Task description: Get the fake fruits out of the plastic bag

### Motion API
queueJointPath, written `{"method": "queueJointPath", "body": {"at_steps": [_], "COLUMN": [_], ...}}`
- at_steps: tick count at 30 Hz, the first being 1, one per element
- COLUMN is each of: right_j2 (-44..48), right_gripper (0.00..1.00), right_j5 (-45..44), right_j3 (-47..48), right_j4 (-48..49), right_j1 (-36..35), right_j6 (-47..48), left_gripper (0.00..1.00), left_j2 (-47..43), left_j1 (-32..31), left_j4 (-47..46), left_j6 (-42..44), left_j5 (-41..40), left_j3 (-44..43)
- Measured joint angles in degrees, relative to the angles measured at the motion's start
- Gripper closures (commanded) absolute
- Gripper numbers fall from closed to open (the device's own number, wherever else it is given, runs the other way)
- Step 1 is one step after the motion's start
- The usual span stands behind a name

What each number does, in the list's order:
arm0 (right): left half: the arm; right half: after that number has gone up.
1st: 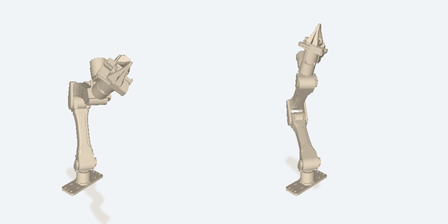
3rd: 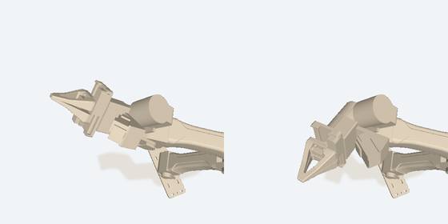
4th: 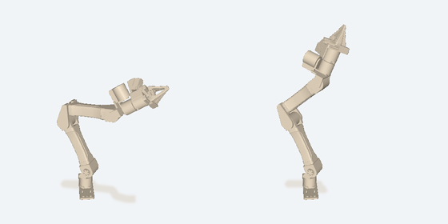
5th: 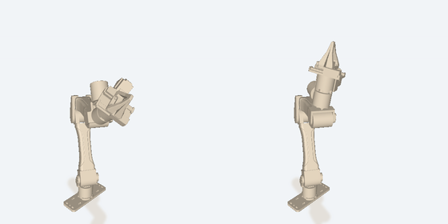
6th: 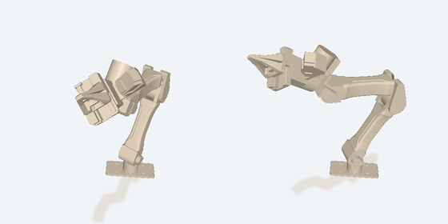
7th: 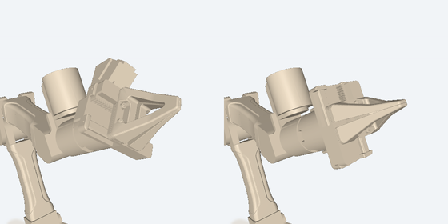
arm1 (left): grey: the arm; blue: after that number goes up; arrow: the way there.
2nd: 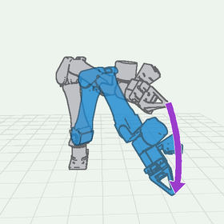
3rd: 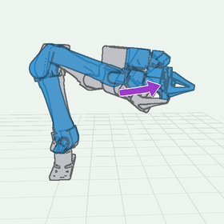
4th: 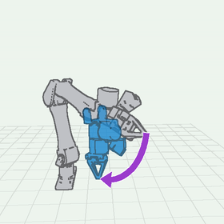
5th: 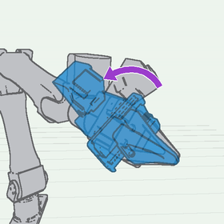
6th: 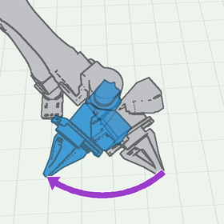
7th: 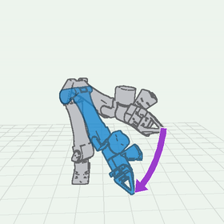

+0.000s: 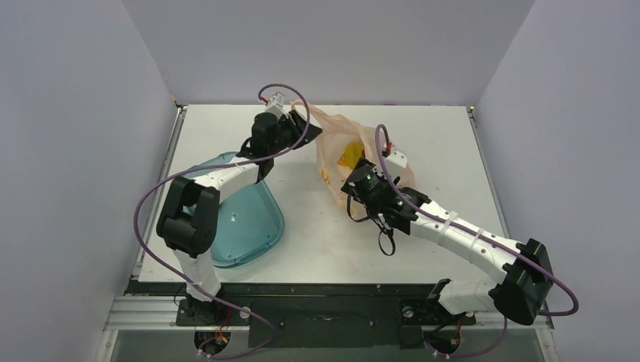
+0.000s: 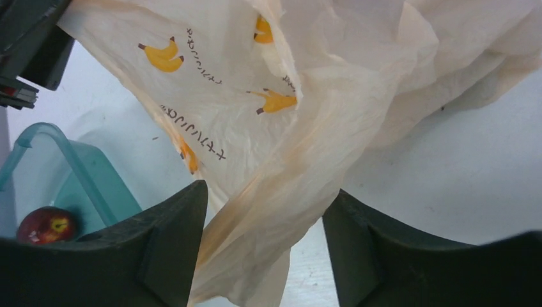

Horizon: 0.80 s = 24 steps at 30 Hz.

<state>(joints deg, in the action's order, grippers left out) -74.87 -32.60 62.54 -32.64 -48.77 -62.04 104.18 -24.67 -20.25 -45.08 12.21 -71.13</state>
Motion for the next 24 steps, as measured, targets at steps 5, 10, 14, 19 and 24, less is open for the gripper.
{"method": "queueJointPath", "body": {"at_steps": [5, 10, 14, 19, 24], "right_j2": [8.7, 19.4, 28.3, 38.4, 41.3], "right_gripper": [1.00, 1.00, 1.00, 1.00, 1.00], "right_j5": [7.2, 15.1, 21.2, 28.6, 34.9], "right_j3": [-15.7, -25.7, -32.9, -45.9, -54.5], "right_j4": [15.4, 25.9, 31.7, 35.6, 37.2], "right_j1": [4.3, 10.1, 11.5, 16.8, 20.2], "right_j6": [2.4, 6.2, 10.4, 15.2, 19.0], "left_gripper": [1.00, 1.00, 1.00, 1.00, 0.90], "left_j2": [4.2, 7.3, 9.2, 12.8, 14.8], "left_j1": [4.7, 7.9, 9.1, 11.8, 13.0], "left_j4": [-13.2, -24.4, -32.2, -39.2, -36.5], "left_j6": [-11.4, -21.4, -28.4, -34.1, -33.0], "left_j5": [8.2, 14.3, 19.2, 26.1, 30.8], "left_j3": [2.2, 4.7, 5.0, 5.0, 5.0]}}
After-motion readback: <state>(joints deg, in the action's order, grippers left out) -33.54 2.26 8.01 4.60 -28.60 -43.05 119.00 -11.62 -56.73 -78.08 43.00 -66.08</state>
